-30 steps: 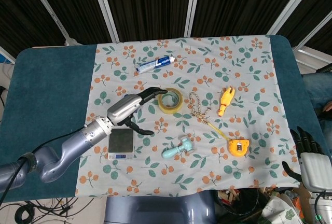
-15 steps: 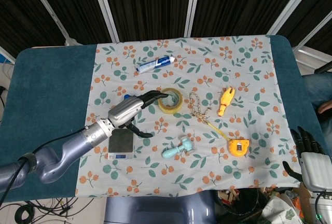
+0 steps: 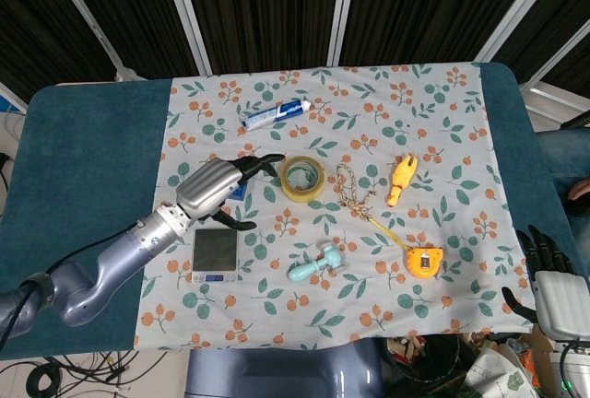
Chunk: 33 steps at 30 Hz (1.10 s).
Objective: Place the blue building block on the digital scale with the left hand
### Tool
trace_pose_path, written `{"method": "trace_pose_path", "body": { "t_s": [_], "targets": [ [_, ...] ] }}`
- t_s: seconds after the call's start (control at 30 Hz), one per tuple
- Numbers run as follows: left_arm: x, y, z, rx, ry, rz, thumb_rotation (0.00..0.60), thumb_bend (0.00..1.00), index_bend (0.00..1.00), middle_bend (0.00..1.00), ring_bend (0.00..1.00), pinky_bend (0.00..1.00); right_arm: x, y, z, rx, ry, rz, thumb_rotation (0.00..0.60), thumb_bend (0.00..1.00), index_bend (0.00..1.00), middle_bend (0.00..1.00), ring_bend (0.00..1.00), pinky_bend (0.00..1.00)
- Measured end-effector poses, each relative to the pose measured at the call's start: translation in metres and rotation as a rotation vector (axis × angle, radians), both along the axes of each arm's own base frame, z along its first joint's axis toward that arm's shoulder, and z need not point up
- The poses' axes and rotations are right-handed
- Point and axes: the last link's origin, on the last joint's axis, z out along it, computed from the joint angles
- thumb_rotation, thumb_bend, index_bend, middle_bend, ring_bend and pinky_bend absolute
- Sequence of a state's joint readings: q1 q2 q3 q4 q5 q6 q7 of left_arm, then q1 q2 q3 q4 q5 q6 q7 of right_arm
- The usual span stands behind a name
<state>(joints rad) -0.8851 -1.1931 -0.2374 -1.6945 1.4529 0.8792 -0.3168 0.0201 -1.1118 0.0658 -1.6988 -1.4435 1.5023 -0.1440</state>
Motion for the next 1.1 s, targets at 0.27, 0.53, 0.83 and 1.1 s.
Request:
{"method": "trace_pose_path", "body": {
  "t_s": [0.27,0.53,0.83,1.1],
  "targets": [
    [-0.054,-0.035,0.033,-0.006,0.023,0.125,0.6,0.45,0.13,0.57,0.6,0.75,0.001,0.0,-0.001,0.001,0.003,-0.006,0.6,0.21,0.0,0.0,0.06,0.18],
    [-0.125,-0.097,0.033,-0.08,0.104,0.232,0.6,0.47,0.03,0.6,0.63,0.77,0.003,0.001,-0.003,0.0,0.013,-0.008,0.6,0.22,0.0,0.0,0.06,0.18],
    [-0.18,-0.163,0.019,-0.076,0.33,0.266,0.6,0.47,0.05,0.66,0.69,0.79,0.003,0.002,-0.003,-0.001,0.015,-0.01,0.6,0.22,0.0,0.0,0.06,0.18],
    [-0.189,-0.187,-0.004,-0.013,0.381,0.265,0.6,0.47,0.06,0.67,0.7,0.8,0.002,0.002,-0.002,-0.002,0.013,-0.015,0.6,0.22,0.0,0.0,0.06,0.18]
  ]
}}
